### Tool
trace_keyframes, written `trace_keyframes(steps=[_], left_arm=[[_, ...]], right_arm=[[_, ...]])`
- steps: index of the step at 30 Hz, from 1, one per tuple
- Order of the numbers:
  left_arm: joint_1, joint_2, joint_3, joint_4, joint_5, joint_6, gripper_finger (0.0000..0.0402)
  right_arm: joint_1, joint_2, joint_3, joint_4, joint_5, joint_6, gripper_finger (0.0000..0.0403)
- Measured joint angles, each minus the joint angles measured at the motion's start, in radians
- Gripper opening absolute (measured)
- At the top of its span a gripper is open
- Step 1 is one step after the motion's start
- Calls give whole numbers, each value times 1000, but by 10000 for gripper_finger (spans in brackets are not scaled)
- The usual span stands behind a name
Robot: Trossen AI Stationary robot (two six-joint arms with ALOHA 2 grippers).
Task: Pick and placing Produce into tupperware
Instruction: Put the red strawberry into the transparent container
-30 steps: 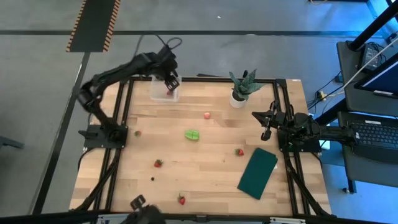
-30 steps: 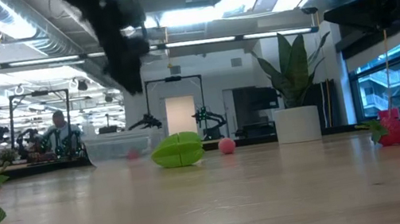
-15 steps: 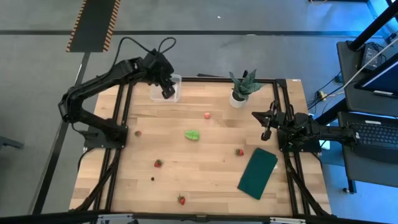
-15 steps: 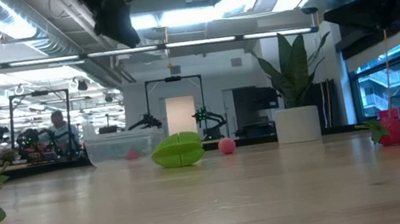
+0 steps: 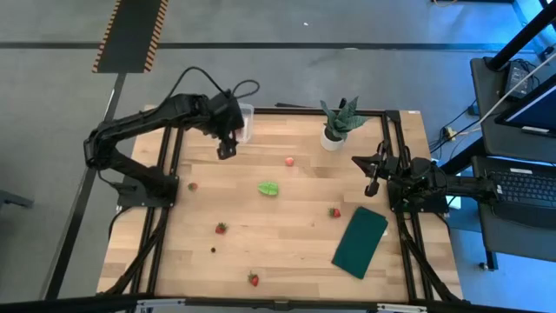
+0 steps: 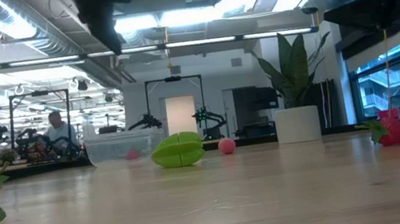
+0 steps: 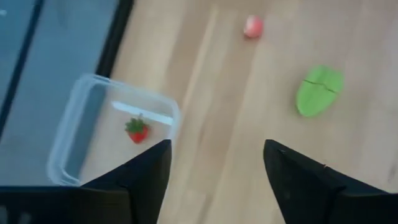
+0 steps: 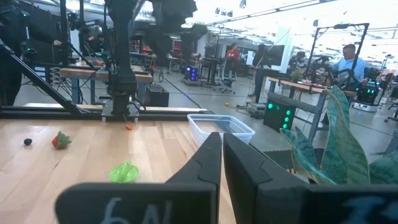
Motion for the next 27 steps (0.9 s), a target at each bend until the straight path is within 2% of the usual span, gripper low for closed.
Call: trace_keyframes(steps=[4,9,11,18,27], left_arm=[[-24,0,0,-35,-2,-106,263],[-40,3,-20,-219,-2,-216,264],[-46,5,-62,-262,-2,-246,264],[-88,-3,-265,-257,-2,-250,264],[-99,-3,-497,-233,46,-426,264]], right_arm=[[0,0,0,0,0,0,22],[0,0,0,0,0,5,22],[0,0,0,0,0,23,22],[0,0,0,0,0,26,22],[0,0,0,0,0,18,22]])
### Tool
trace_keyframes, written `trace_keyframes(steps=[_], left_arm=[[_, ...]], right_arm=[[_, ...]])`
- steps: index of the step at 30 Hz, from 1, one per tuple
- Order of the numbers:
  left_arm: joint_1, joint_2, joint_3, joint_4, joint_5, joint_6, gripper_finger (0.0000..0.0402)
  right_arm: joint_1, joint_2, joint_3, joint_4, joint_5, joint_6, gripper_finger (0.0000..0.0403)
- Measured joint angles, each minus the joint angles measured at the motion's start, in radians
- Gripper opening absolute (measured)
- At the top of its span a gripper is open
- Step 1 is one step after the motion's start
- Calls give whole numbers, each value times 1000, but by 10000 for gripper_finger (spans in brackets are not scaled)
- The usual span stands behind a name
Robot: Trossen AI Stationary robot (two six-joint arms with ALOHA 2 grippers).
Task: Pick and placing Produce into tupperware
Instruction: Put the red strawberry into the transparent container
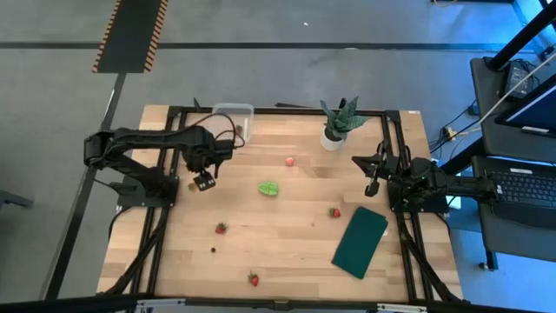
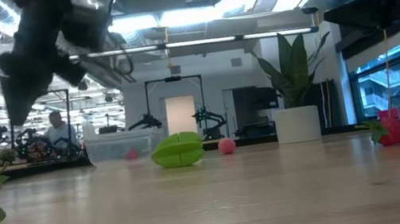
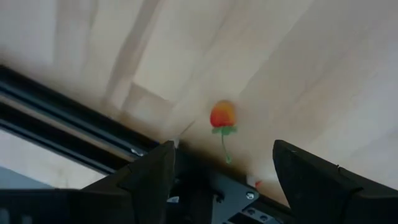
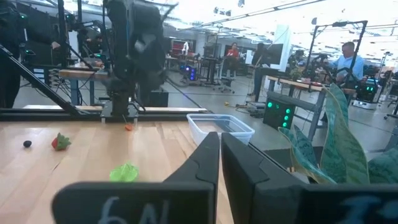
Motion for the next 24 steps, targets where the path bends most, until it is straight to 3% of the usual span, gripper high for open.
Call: trace_keyframes(steps=[7,24], left_arm=[[0,0,-120,12,17,-46,263],[0,0,-217,173,26,-68,263]], right_arm=[[0,0,0,0,0,0,22],[0,0,0,43,0,1,22]])
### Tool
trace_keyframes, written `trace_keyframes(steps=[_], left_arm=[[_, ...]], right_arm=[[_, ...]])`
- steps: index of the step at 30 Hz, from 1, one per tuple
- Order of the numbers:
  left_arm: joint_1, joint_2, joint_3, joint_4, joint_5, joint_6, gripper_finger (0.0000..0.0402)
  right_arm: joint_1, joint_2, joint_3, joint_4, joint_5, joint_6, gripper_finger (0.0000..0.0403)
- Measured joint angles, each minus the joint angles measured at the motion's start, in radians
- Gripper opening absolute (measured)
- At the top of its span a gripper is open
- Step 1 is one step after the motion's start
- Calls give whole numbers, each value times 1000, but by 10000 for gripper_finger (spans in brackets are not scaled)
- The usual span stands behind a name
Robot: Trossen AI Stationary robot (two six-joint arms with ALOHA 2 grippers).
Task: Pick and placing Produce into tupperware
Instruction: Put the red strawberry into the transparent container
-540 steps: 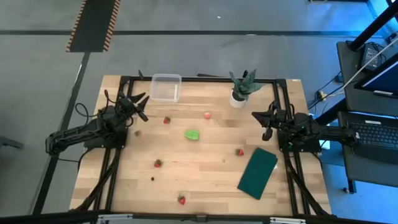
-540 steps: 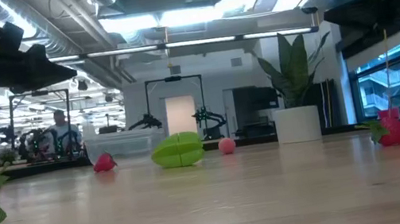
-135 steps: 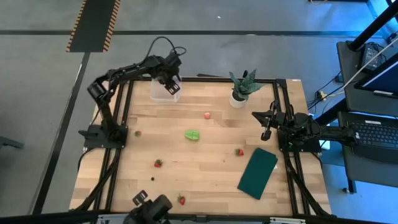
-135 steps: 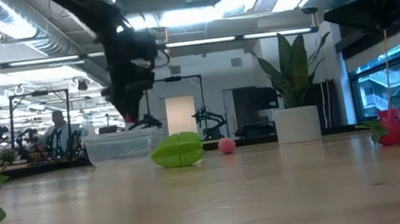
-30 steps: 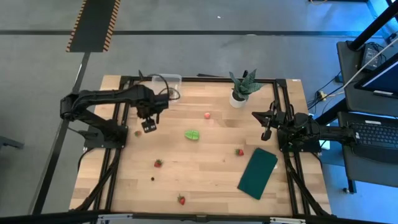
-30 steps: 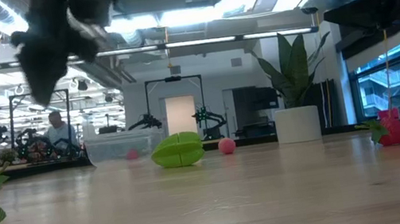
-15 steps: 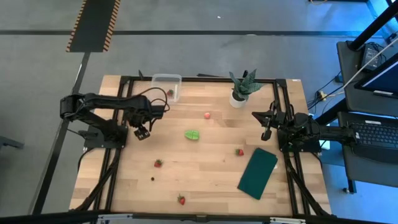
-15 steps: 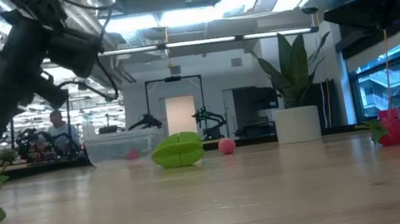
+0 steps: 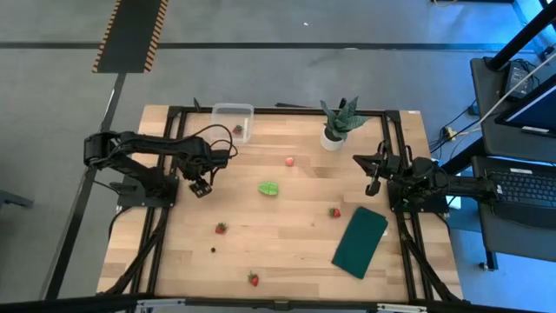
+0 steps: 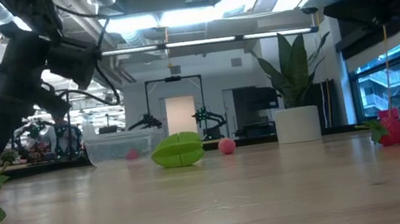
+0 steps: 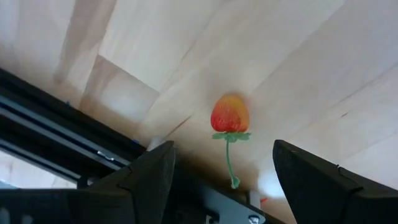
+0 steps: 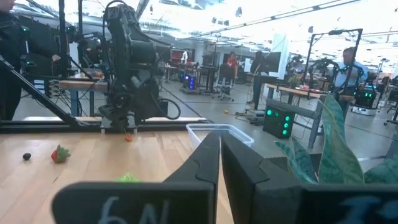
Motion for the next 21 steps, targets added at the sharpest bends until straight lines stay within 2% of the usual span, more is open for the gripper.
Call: trace_keyframes(steps=[21], left_arm=[[0,0,-102,129,31,-39,263]], right_arm=[[0,0,0,1,0,4,22]])
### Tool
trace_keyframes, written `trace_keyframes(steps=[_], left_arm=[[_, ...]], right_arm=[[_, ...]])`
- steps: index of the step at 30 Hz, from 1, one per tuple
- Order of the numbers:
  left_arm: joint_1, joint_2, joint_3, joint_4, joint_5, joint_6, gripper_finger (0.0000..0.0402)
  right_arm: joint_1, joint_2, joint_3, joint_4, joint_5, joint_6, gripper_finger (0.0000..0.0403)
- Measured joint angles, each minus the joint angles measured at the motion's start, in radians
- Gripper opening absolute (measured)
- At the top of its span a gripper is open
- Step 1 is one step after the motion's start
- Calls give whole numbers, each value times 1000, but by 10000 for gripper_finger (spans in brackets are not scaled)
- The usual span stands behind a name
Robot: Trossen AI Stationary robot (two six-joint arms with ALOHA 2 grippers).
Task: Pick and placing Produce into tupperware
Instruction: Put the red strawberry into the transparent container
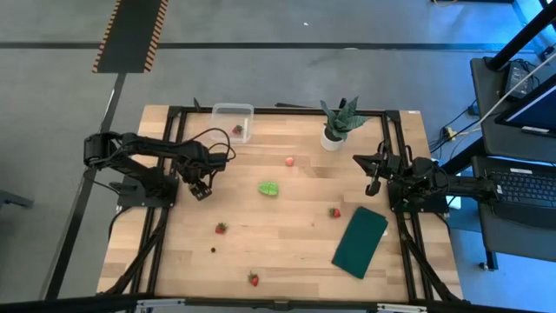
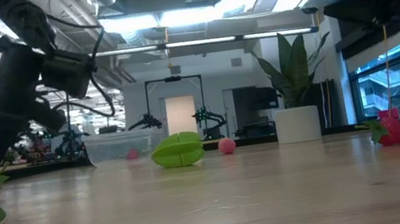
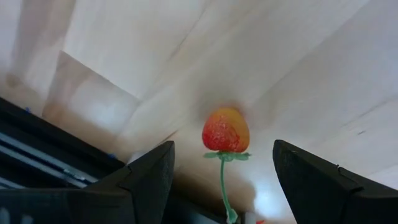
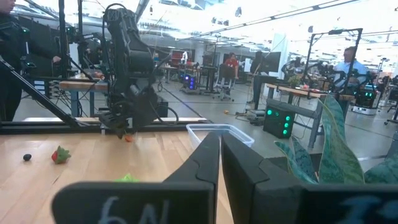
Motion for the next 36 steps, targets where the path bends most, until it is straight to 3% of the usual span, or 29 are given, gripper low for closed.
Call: trace_keyframes(steps=[12,36], left_arm=[[2,10,-9,96,-8,-2,263],[2,85,-6,57,18,-24,263]], right_arm=[[0,0,0,0,0,0,22],[0,0,0,-1,0,48,22]])
